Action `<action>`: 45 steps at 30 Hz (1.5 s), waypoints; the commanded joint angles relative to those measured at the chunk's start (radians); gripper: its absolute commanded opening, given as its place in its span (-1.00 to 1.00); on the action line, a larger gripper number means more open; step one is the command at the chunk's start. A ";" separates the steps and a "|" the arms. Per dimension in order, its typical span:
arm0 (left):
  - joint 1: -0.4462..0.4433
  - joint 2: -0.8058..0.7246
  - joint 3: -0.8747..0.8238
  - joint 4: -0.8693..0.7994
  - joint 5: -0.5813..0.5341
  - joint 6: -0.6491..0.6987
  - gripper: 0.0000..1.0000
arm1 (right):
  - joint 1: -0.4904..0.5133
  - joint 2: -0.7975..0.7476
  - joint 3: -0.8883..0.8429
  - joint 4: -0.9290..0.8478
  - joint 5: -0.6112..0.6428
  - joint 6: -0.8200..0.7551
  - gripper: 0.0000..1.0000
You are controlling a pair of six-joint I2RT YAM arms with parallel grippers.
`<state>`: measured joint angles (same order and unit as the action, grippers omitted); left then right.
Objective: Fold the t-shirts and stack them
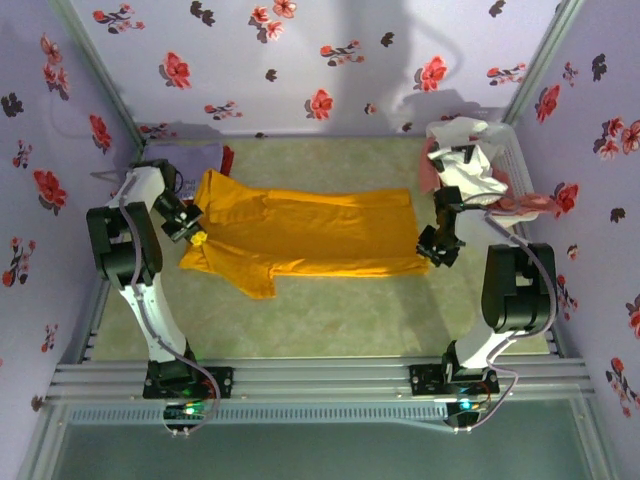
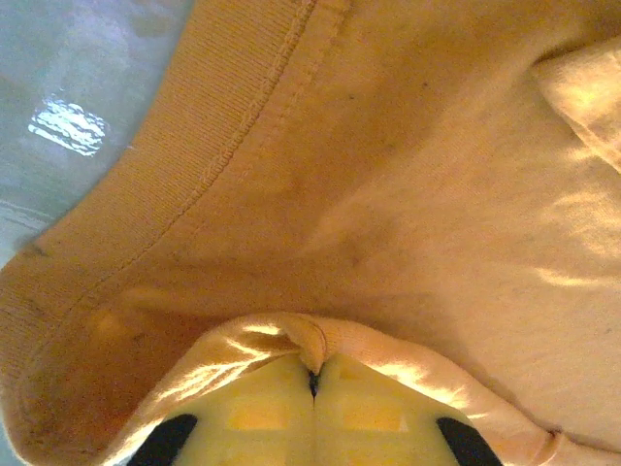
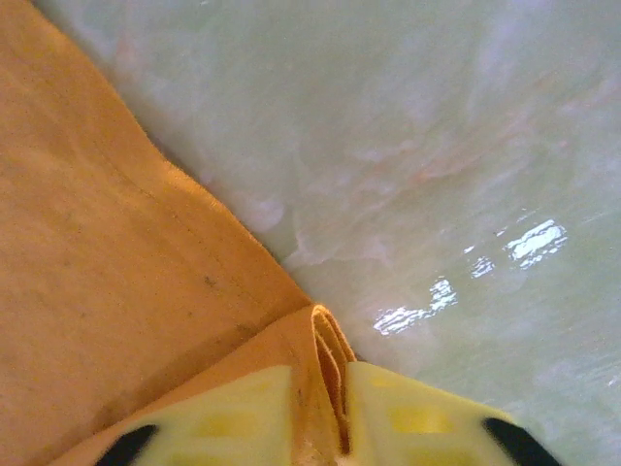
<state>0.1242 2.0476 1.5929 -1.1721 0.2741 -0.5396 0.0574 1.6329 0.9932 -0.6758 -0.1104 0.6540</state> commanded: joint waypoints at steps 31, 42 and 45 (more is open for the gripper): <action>-0.203 -0.304 -0.467 0.249 0.037 -0.105 -0.05 | 0.144 -0.321 -0.159 -0.078 -0.003 0.066 -0.09; -0.258 -0.266 -0.478 0.285 0.030 -0.120 -0.58 | 0.148 -0.308 -0.173 -0.065 -0.020 0.064 -0.08; -0.258 -0.265 -0.447 0.265 0.025 -0.114 -0.83 | 0.150 -0.307 -0.169 -0.067 -0.018 0.061 -0.08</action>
<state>-0.1310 1.7725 1.1175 -0.8825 0.3000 -0.6548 0.1993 1.3300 0.8257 -0.7372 -0.1211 0.7002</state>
